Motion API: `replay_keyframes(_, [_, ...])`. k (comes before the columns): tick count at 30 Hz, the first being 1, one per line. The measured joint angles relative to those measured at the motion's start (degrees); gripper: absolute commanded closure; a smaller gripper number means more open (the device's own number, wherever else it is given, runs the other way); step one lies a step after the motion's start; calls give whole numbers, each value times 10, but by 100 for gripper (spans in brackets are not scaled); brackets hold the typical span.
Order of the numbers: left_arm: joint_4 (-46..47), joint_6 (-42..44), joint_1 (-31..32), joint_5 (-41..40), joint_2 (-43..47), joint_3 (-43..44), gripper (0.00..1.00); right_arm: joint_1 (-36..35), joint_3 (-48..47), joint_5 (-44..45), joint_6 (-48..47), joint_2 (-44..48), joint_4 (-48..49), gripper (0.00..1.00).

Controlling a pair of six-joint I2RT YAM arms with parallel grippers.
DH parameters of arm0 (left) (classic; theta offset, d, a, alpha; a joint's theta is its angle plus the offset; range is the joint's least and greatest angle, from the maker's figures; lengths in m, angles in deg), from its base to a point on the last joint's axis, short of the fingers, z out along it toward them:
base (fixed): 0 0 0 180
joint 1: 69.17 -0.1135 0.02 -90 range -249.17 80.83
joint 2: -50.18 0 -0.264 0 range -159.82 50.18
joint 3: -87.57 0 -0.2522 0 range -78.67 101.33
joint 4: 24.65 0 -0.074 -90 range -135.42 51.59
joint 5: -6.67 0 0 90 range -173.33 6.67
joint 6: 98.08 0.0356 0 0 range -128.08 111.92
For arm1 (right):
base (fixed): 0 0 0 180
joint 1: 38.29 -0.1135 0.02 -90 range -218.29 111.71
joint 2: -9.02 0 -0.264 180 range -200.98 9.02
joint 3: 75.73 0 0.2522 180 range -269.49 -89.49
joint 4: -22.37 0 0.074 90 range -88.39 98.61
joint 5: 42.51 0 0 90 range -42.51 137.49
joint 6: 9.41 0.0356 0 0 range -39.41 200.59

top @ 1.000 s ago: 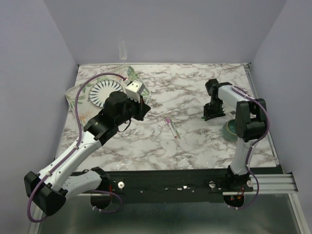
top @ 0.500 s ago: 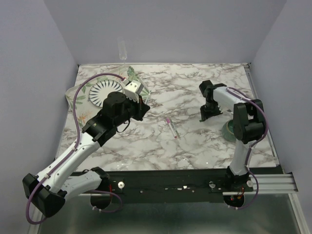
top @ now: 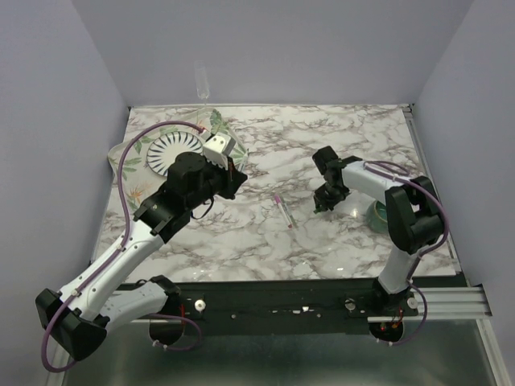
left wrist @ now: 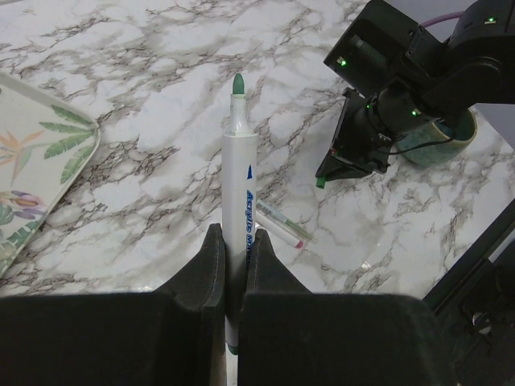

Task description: Insert the pens into the pen caps

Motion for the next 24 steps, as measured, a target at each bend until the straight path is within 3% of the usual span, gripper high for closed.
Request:
replay_keyframes(4, [0,-2,0,0,2,-2,100,2,0,-10,-14,-6,11,67])
replay_keyframes(9, [0,-2,0,0,4,-3,100,2,-13,-12,-21,-16,-1,78])
replay_keyframes(16, [1,-2,0,0,15,-4,100,2,-43,-12,-26,-39,-38,85])
replay_keyframes(20, [1,-2,0,0,19,-4,100,1,-46,-11,-25,-41,-45,99])
replay_keyframes(24, [1,-2,0,-1,24,-4,100,-1,-46,-8,-26,-41,-42,99])
